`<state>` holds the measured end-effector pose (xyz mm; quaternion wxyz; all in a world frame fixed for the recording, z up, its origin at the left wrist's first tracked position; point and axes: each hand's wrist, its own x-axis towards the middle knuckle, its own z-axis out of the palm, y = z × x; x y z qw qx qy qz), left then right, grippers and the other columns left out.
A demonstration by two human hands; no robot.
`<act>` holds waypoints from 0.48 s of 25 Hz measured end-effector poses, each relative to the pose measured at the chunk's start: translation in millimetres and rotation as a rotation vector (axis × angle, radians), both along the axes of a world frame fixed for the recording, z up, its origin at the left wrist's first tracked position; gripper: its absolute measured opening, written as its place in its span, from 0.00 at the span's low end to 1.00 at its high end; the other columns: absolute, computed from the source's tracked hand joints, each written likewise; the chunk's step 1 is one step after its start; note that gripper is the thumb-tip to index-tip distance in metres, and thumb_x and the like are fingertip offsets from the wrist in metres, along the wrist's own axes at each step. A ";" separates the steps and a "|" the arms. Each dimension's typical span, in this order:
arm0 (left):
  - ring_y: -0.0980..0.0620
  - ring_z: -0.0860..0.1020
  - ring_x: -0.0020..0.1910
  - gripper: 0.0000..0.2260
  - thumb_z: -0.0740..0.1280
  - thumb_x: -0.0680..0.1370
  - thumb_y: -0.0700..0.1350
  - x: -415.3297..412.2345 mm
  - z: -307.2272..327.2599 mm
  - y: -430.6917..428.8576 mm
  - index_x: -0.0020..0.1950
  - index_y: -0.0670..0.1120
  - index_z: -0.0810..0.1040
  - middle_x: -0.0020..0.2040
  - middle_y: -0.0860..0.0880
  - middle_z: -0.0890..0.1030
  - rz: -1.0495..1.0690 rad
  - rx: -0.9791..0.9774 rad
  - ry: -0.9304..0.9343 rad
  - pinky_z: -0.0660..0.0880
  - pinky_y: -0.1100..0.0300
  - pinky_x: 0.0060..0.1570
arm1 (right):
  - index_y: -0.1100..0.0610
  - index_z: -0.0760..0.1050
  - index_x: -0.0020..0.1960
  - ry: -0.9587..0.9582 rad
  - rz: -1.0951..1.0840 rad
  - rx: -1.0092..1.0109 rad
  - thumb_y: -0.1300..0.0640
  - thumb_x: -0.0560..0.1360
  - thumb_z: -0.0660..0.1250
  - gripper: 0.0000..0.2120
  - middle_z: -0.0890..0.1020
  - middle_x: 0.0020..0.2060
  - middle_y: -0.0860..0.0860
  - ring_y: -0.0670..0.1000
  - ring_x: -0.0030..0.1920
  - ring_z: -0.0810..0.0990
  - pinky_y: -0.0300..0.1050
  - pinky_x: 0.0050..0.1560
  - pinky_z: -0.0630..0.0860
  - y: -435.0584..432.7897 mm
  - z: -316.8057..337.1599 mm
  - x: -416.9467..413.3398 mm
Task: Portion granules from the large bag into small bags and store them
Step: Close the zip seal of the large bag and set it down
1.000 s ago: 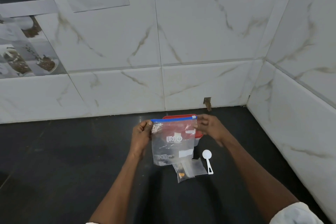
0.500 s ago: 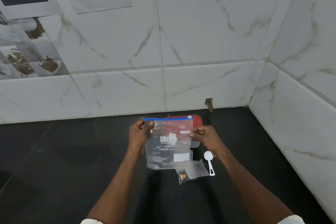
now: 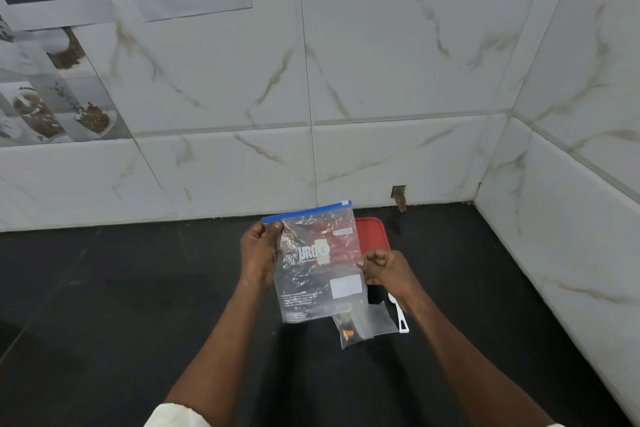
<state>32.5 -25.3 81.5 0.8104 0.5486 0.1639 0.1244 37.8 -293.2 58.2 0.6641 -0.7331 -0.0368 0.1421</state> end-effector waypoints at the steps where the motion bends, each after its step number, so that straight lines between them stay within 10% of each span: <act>1: 0.50 0.77 0.37 0.05 0.69 0.80 0.39 0.8 0.4 -0.2 0.44 0.42 0.80 0.39 0.45 0.80 0.015 -0.030 0.017 0.77 0.56 0.40 | 0.61 0.79 0.48 0.005 0.004 0.012 0.60 0.73 0.73 0.06 0.86 0.42 0.56 0.52 0.42 0.82 0.48 0.46 0.79 1.1 -3.3 -3.3; 12: 0.49 0.85 0.40 0.08 0.63 0.83 0.36 5.2 -1.0 27.3 0.56 0.41 0.82 0.45 0.44 0.86 -0.061 -0.081 0.077 0.83 0.49 0.49 | 0.52 0.75 0.62 0.180 -0.045 0.199 0.57 0.77 0.70 0.14 0.82 0.55 0.55 0.57 0.54 0.83 0.55 0.40 0.84 42.9 -5.4 -33.1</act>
